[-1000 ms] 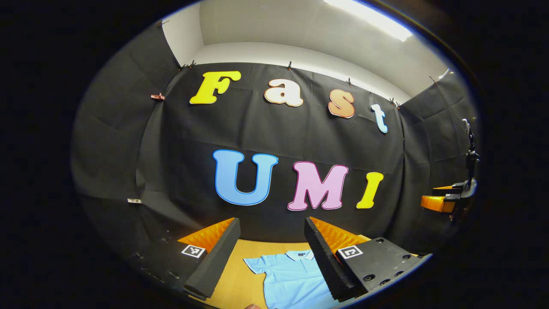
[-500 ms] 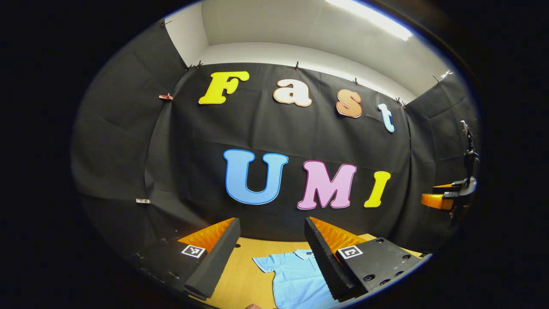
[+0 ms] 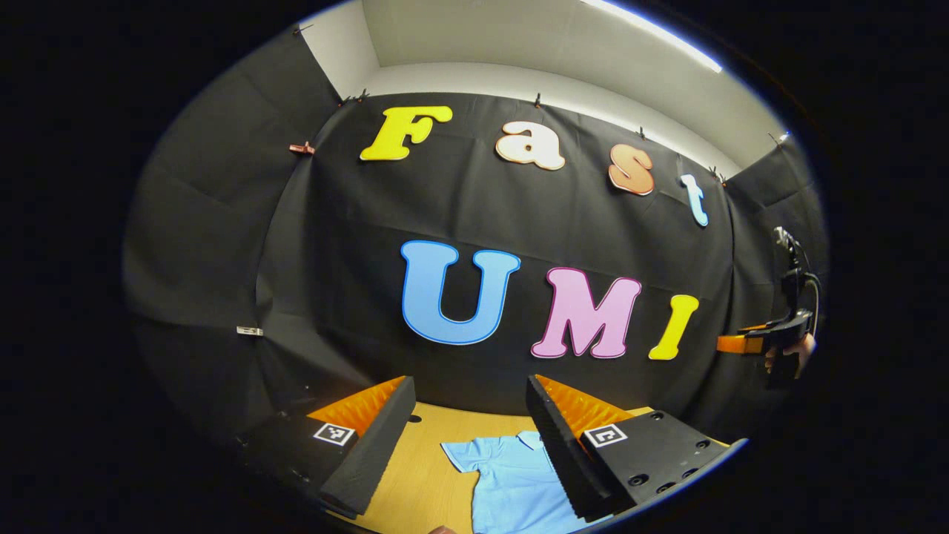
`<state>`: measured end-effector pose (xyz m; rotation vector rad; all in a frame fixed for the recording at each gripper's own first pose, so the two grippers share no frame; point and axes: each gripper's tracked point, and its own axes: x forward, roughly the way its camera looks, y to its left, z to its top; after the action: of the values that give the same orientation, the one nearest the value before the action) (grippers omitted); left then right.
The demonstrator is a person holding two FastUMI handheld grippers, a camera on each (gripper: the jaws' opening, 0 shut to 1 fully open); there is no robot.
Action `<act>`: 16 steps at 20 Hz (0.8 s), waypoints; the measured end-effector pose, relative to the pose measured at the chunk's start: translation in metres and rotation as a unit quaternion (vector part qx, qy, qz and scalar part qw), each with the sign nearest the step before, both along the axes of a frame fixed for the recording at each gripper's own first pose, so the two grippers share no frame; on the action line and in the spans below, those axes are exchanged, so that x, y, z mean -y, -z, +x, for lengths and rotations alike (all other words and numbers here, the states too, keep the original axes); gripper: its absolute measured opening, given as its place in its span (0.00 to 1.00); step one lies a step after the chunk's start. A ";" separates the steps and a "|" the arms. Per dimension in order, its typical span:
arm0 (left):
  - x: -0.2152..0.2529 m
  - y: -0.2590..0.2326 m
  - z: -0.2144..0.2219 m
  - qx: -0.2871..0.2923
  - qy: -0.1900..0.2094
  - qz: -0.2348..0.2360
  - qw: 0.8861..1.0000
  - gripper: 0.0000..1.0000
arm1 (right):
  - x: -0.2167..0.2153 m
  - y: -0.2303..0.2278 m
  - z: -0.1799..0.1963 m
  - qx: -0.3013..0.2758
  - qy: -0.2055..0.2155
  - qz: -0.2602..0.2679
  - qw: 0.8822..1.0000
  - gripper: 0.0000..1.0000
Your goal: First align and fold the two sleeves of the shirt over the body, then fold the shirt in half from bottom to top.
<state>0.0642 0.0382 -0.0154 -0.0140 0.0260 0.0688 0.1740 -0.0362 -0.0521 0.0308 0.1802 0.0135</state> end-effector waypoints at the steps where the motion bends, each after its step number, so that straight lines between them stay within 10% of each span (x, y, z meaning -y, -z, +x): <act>1: 0.002 0.003 0.013 -0.003 -0.004 0.001 1.000 0.96 | 0.003 0.019 0.018 -0.017 -0.005 0.002 1.000 0.97; 8: 0.031 0.066 0.111 -0.071 -0.026 0.007 0.997 0.97 | 0.026 0.214 0.132 -0.199 -0.056 -0.003 0.978 0.97; 16: 0.051 0.138 0.158 -0.155 -0.084 0.012 0.984 0.97 | 0.047 0.405 0.170 -0.357 -0.084 0.032 0.930 0.98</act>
<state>0.2222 -0.0129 -0.1536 0.0179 0.3350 0.2398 0.3441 -0.0832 -0.4572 0.0851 0.9127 0.1804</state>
